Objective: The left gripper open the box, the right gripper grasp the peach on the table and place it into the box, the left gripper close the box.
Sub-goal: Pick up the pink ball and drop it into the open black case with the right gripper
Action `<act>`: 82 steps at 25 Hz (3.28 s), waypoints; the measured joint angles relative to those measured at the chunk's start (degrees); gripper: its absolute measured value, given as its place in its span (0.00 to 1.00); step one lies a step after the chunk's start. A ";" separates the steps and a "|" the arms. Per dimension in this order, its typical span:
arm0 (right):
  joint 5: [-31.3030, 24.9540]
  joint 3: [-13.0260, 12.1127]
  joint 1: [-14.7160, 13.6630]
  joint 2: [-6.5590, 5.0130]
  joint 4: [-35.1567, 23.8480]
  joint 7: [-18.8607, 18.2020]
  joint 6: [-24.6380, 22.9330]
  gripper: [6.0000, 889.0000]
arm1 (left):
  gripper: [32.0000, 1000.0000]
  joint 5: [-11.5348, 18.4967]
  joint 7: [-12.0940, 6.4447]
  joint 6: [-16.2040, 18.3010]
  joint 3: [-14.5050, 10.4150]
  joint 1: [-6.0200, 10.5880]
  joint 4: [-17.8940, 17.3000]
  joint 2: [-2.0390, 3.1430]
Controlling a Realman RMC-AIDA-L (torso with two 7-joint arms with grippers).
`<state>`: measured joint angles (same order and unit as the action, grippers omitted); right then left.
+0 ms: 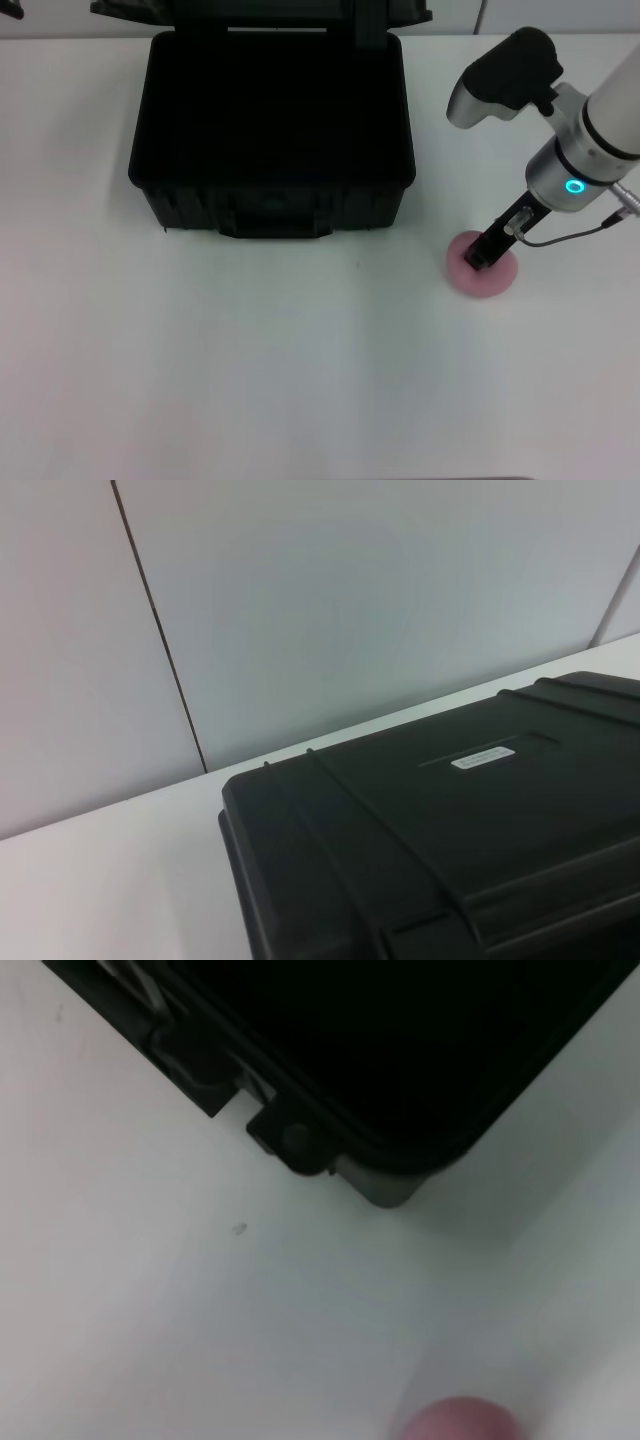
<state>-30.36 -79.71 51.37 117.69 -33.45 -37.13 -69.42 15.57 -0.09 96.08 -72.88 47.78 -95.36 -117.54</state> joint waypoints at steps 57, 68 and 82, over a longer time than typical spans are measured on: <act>-12.00 18.43 -3.65 -3.21 -21.39 -12.39 -15.07 0.03 | 0.39 -0.20 -0.62 0.35 0.29 -1.00 -0.28 0.13; -14.63 18.44 -3.68 -1.96 -16.78 -19.34 -9.28 0.04 | 0.38 -0.23 -0.62 0.32 0.32 -1.02 -0.77 0.12; -21.49 17.85 -4.35 -1.82 -13.06 -26.25 -4.14 0.05 | 0.38 -0.22 -0.62 0.34 0.37 -1.03 -0.79 0.12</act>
<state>-51.85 -61.86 47.02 115.88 -46.52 -63.38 -73.55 15.35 -0.70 96.42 -72.50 46.76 -96.16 -117.42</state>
